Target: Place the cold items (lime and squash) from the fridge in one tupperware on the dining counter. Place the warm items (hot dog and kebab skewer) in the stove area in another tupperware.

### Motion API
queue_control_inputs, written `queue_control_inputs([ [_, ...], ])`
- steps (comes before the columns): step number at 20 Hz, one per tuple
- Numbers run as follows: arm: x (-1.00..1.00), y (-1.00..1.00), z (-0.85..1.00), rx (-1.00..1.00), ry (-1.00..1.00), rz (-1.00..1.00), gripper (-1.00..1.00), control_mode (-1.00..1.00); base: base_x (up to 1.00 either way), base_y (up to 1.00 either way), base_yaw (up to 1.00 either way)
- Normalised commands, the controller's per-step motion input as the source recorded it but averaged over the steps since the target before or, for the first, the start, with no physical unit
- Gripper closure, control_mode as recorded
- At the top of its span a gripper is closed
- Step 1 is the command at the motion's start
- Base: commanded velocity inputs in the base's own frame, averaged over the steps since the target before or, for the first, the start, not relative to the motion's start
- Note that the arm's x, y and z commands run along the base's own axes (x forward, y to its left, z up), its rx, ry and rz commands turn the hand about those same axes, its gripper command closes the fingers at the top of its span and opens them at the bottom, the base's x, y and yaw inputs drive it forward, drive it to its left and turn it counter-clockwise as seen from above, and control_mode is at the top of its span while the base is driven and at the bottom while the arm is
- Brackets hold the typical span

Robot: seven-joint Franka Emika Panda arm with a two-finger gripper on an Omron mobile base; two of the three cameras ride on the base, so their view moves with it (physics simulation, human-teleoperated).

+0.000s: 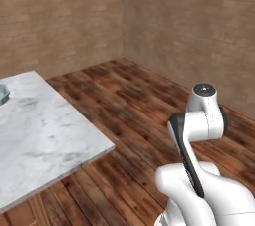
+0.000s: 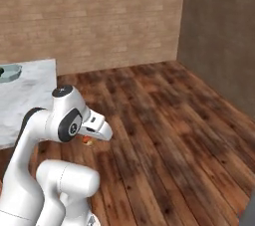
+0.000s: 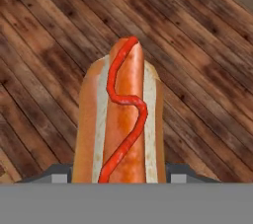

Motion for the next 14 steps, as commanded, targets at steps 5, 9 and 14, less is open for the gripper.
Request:
queue_control_inputs([
  [5,0.00,0.00,0.00,0.00,0.00,0.00,1.00,1.00,0.86,-0.36,0.41],
  [9,0.00,0.00,0.00,0.00,0.00,0.00,1.00,1.00,0.79,-0.58,0.45],
  [14,0.00,0.00,0.00,0.00,0.00,0.00,1.00,1.00,0.72,-0.64,0.49],
])
